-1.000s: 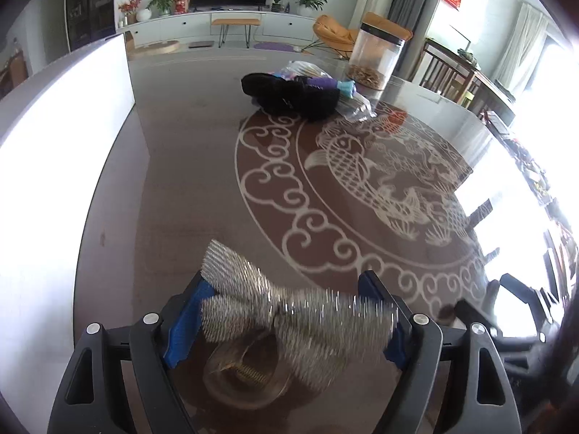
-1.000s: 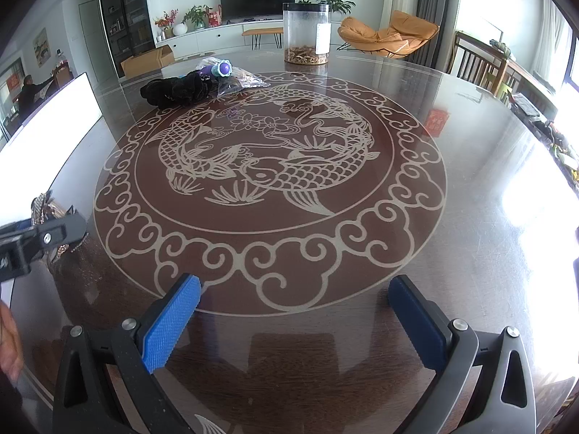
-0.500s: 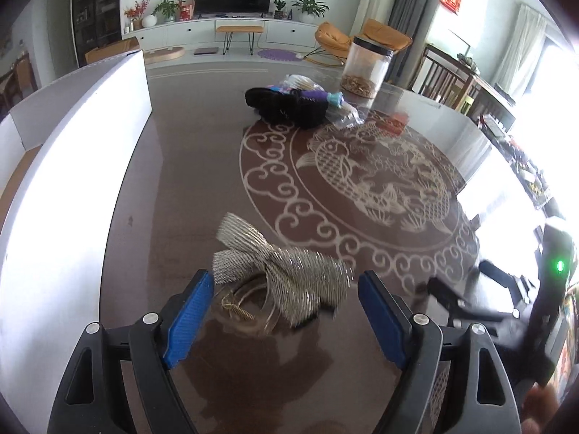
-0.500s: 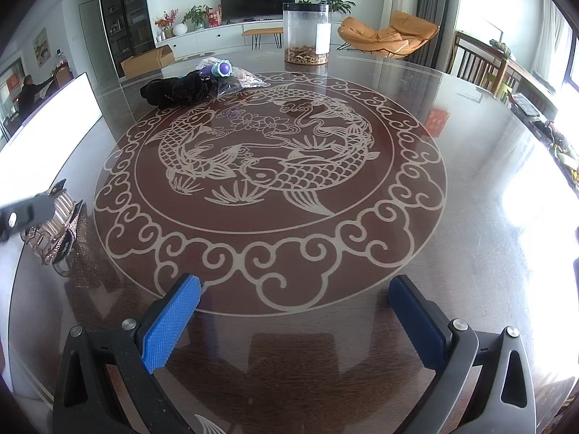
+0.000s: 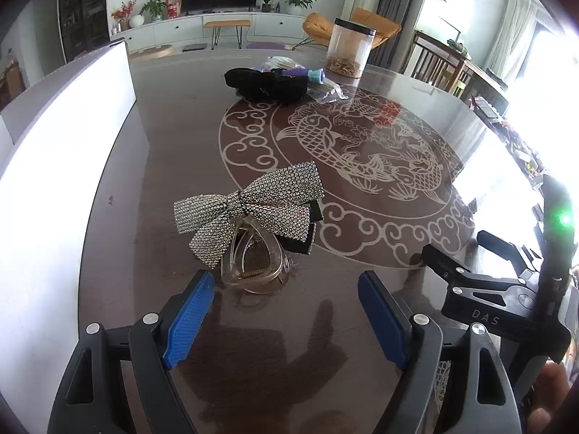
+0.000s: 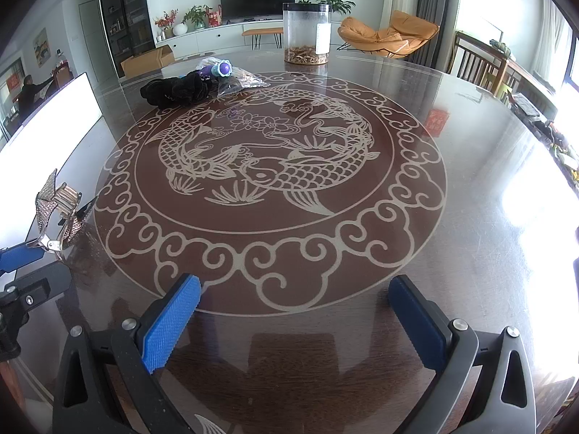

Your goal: Organize objects

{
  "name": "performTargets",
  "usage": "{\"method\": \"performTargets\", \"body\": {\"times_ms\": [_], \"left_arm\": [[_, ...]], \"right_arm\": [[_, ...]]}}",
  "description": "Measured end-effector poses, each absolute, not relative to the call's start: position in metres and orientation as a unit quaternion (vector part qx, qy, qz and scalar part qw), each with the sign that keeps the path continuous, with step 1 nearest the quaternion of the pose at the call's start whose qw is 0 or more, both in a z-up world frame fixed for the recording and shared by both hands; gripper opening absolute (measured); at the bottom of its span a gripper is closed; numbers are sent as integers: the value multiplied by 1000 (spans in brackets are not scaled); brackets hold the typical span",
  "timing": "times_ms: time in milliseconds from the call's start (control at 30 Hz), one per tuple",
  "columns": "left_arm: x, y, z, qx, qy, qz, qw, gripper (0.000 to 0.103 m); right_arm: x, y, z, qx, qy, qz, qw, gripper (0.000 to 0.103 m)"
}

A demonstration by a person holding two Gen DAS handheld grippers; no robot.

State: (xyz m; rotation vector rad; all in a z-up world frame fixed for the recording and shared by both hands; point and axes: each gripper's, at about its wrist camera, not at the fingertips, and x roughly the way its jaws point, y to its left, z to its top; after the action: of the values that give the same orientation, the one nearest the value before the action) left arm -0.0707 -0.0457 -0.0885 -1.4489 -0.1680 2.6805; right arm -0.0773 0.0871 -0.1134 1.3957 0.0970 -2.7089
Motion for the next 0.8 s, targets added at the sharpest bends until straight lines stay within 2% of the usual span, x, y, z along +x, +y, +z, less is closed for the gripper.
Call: {"method": "performTargets", "body": {"times_ms": [400,800], "left_arm": [[-26,-36,-79,-437,-17,897,67,81],[-25,-55,-107,-452,-43,889,66,81]], "right_arm": [[-77,87,-113,457,32,-888,46,103],[-77,87,-114,457,32,-888,46,103]]}}
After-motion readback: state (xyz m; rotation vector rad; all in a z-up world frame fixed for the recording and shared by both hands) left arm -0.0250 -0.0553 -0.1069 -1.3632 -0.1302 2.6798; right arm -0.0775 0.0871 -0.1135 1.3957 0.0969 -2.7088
